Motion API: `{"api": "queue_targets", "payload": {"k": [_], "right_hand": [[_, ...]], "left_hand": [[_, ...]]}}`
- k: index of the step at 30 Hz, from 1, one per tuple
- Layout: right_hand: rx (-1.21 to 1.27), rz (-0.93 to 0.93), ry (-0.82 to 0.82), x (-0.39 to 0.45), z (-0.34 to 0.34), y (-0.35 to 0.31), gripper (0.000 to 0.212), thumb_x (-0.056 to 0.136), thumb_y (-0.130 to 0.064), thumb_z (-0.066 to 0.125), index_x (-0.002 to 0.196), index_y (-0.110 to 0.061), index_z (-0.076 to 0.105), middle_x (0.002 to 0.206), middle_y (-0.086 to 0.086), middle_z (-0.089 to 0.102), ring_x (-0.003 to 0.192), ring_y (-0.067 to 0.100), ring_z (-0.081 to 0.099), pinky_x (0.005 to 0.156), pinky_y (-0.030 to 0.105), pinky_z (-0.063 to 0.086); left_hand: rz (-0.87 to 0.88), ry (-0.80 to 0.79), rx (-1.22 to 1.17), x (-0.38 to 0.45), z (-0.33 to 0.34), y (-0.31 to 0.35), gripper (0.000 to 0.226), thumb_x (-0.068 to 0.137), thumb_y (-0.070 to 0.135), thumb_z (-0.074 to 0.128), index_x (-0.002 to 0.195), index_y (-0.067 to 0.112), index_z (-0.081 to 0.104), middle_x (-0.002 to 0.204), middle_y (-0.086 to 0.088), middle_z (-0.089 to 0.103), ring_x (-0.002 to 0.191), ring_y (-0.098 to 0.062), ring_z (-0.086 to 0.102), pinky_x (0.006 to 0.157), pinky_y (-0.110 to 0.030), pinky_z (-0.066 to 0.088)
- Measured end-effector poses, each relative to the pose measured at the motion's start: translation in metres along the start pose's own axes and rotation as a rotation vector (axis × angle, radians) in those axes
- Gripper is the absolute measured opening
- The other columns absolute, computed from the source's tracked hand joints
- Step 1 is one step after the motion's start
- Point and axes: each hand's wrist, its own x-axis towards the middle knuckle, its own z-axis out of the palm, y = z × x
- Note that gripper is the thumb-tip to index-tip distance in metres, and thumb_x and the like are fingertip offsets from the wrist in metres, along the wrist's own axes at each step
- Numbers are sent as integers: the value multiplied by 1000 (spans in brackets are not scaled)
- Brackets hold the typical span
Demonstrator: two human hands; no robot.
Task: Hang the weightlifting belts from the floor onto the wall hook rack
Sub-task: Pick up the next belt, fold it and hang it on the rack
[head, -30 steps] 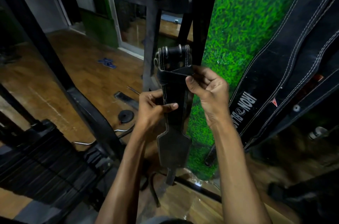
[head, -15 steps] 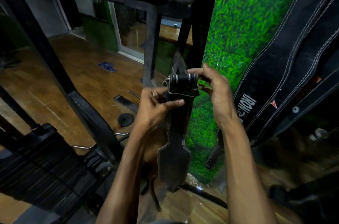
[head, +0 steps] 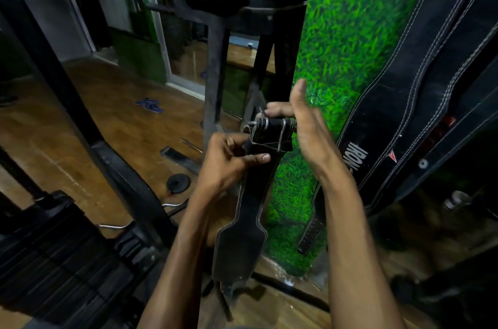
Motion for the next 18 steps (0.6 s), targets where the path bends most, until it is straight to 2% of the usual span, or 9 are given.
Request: {"api": "queue_targets", "payload": {"k": [1, 4, 5, 7, 9, 11, 13, 15, 18], "right_hand": [[89, -59, -27, -1, 3, -2, 91, 99, -71, 9, 92, -16, 82, 133, -1, 70, 107, -8, 66, 91, 20, 42], [599, -199, -2, -3, -1, -4, 83, 108, -53, 13, 76, -9, 76, 130, 18, 71, 129, 18, 63, 113, 48, 42], [608, -188, 61, -1, -6, -3, 78, 108, -53, 21, 74, -12, 76, 124, 18, 73, 127, 19, 65, 113, 50, 42], [220, -70, 162, 5, -15, 0, 63, 105, -57, 39, 70, -19, 75, 104, 11, 78, 105, 9, 71, 101, 38, 49], [-153, 111, 50, 7, -18, 7, 61, 99, -64, 50, 61, -18, 63, 76, 3, 70, 75, 13, 65, 94, 34, 51], [-111, 192, -29, 8, -18, 12, 59, 99, -56, 57, 73, -6, 74, 87, 8, 79, 81, 22, 71, 92, 39, 50], [149, 60, -38, 9, -16, 14, 30, 99, -31, 66, 87, -7, 80, 102, 13, 80, 94, 18, 71, 91, 37, 49], [229, -132, 81, 14, -16, 16, 14, 94, -21, 71, 83, -17, 80, 95, 3, 79, 90, 13, 68, 85, 28, 50], [93, -291, 336, 24, -15, 21, 10, 90, -18, 76, 82, -22, 80, 91, 0, 77, 92, 11, 71, 87, 30, 54]], "left_hand": [[-4, 3, 1, 0, 0, 0, 56, 78, 18, 89, 67, -17, 47, 60, -20, 45, 63, -20, 42, 58, -34, 33], [-22, 37, -9, 0, -2, -2, 48, 81, 8, 86, 70, -20, 48, 65, -12, 46, 62, -19, 42, 54, -30, 29], [-25, 48, -13, 0, -3, -3, 46, 81, 6, 86, 71, -21, 49, 65, -13, 47, 63, -19, 43, 53, -29, 30], [-29, 54, -18, 0, -4, -4, 45, 80, 6, 86, 72, -21, 51, 64, -17, 49, 64, -19, 46, 54, -28, 33], [-24, 39, -24, 3, -3, -7, 43, 80, 8, 87, 75, -20, 55, 66, -31, 55, 66, -21, 53, 58, -31, 41], [-39, 32, -32, 6, -3, -11, 39, 79, 10, 88, 77, -18, 61, 71, -34, 61, 68, -21, 58, 60, -33, 47], [-32, 37, -44, 7, -1, -8, 39, 77, 15, 89, 82, -16, 67, 76, -34, 67, 70, -21, 62, 60, -32, 50], [-18, 15, -37, 11, 1, -10, 52, 75, 26, 88, 84, -19, 64, 75, -37, 63, 68, -21, 58, 58, -32, 46], [-47, -10, -38, 24, 4, -9, 58, 73, 25, 93, 89, -21, 62, 66, -18, 55, 57, -14, 49, 53, -28, 39]]}}
